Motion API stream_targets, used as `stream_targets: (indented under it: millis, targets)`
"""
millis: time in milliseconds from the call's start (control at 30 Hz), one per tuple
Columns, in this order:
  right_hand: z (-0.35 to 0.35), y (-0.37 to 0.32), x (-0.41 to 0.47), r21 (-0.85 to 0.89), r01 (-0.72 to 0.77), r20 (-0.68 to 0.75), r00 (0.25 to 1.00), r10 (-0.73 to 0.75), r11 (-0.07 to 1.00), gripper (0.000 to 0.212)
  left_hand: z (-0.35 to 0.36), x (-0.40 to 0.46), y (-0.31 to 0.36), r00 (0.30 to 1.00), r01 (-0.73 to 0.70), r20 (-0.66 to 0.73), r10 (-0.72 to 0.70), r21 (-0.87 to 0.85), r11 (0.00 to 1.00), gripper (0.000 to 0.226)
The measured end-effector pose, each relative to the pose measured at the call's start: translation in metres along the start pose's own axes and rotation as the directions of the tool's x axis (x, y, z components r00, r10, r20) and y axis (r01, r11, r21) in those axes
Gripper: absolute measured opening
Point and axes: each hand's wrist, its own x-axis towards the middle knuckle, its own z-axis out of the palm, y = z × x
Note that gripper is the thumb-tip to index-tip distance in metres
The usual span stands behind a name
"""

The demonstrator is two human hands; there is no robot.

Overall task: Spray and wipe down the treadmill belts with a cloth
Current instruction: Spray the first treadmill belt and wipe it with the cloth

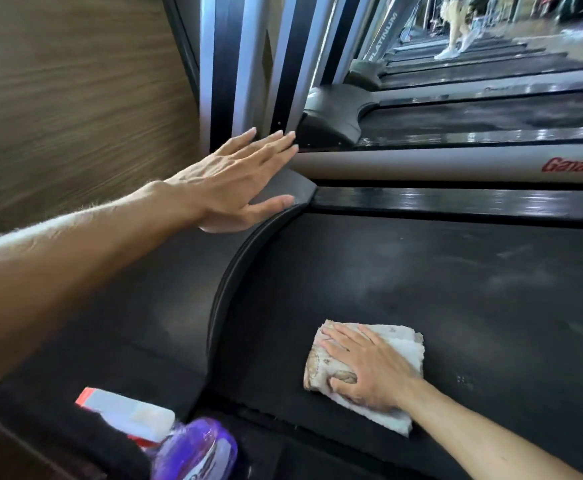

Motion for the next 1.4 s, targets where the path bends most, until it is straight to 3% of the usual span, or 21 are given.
stream_targets:
  millis: [133,233,367,467,600,700,867,933,1100,1267,1400]
  targets:
    - [-0.005,0.018,-0.022,-0.006,-0.009,-0.005,1.0,0.009,1.0,0.076,0.02,0.028,0.058,1.0,0.009,-0.023,-0.01,-0.061,0.998,0.084]
    - [-0.01,0.036,-0.044,-0.004,-0.041,-0.011,0.999,0.041,0.999,0.075,0.066,0.021,0.102,0.997,0.072,0.003,-0.073,-0.2,0.977,0.078]
    - [-0.014,0.056,-0.062,-0.004,-0.079,-0.036,0.996,0.079,0.997,0.077,0.141,-0.02,0.152,0.97,0.242,0.137,-0.203,-0.405,0.882,0.065]
    - [-0.014,0.069,-0.055,0.009,-0.115,-0.018,0.993,0.115,0.993,0.084,0.189,-0.052,0.178,0.935,0.337,0.256,-0.245,-0.427,0.839,0.063]
    - [-0.006,0.083,-0.021,0.008,-0.204,-0.055,0.977,0.204,0.979,0.096,0.223,-0.075,0.189,0.916,0.383,0.295,-0.271,-0.445,0.809,0.063]
    - [-0.002,0.066,-0.016,-0.064,-0.206,-0.057,0.978,0.203,0.976,0.085,0.236,-0.076,0.19,0.913,0.394,0.294,-0.284,-0.449,0.802,0.064]
    - [0.007,0.02,-0.064,0.035,0.034,-0.022,0.999,-0.033,0.999,0.084,0.25,-0.067,0.188,0.935,0.345,0.243,-0.257,-0.467,0.814,0.067]
    - [0.008,0.026,-0.087,0.073,0.061,-0.012,0.998,-0.06,0.995,0.081,0.255,-0.07,0.194,0.945,0.313,0.233,-0.228,-0.45,0.836,0.064]
    - [-0.008,0.063,-0.096,0.07,-0.038,-0.002,0.999,0.038,0.997,0.077,0.263,-0.072,0.203,0.937,0.329,0.269,-0.221,-0.478,0.814,0.061]
    - [-0.008,0.057,-0.053,-0.022,-0.178,-0.04,0.983,0.177,0.984,0.078,0.271,-0.067,0.202,0.951,0.295,0.235,-0.203,-0.476,0.828,0.077]
    - [0.005,0.027,-0.074,0.026,-0.065,-0.018,0.998,0.066,0.998,0.077,0.274,-0.057,0.196,0.935,0.352,0.218,-0.278,-0.503,0.79,0.06]
